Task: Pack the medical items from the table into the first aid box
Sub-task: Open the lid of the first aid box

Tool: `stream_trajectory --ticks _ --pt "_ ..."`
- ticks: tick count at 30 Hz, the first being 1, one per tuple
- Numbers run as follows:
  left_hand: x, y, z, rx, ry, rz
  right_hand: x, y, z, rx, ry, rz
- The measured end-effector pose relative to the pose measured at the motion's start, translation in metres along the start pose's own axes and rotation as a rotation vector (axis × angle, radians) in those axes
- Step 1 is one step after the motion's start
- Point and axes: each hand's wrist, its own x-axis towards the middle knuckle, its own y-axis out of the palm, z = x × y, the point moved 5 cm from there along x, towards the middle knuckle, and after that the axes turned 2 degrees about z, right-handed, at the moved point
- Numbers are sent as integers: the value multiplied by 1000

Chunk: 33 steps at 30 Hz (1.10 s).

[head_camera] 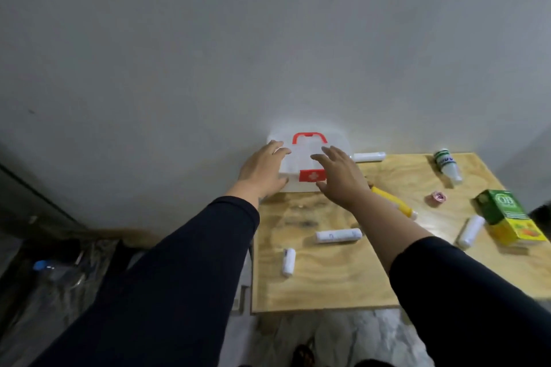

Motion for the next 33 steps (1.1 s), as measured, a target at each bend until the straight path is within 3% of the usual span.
stream_trajectory --ticks 7,15,33 --pt "27 35 -7 65 6 -56 23 36 -22 -172 -105 -52" --pt "31 45 0 45 -31 -172 32 56 -26 -324 -83 -164" --pt "12 34 -15 161 32 -133 2 29 -19 -190 -204 -123"
